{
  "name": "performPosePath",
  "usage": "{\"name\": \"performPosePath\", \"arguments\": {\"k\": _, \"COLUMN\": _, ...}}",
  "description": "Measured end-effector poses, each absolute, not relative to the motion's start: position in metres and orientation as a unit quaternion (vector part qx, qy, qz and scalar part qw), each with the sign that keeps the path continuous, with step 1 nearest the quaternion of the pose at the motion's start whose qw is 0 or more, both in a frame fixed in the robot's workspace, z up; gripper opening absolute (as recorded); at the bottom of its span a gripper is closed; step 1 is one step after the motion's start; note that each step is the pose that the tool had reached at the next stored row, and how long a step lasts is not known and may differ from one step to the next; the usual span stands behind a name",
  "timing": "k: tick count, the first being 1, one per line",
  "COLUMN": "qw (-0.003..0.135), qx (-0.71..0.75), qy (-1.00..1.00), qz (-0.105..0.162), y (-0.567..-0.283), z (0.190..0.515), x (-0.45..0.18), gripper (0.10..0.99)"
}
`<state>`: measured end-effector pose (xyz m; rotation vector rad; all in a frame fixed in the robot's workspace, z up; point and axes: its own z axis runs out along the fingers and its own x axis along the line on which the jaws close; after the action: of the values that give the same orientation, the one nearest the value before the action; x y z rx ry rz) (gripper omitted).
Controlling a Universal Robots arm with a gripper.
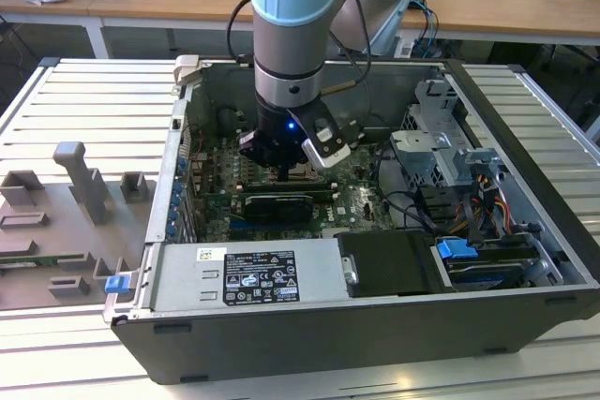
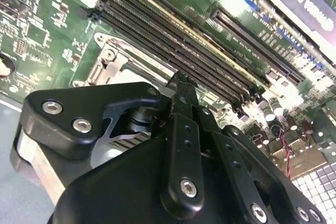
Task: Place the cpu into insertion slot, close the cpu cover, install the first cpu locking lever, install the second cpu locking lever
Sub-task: 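Install the second cpu locking lever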
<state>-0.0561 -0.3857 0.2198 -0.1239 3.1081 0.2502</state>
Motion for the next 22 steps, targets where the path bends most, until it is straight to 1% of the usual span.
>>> {"name": "performPosePath", "arguments": {"k": 8, "qw": 0.011, "qx": -0.045, "qy": 0.993, "qz": 0.109, "y": -0.395, "z": 0.215, "x": -0.065, "gripper": 0.106}}
{"name": "performPosePath", "arguments": {"k": 16, "qw": 0.011, "qx": -0.051, "qy": 0.991, "qz": 0.123, "y": -0.4, "z": 0.21, "x": -0.072, "gripper": 0.106}}
{"name": "performPosePath", "arguments": {"k": 22, "qw": 0.011, "qx": -0.055, "qy": 0.99, "qz": 0.127, "y": -0.4, "z": 0.206, "x": -0.072, "gripper": 0.106}}
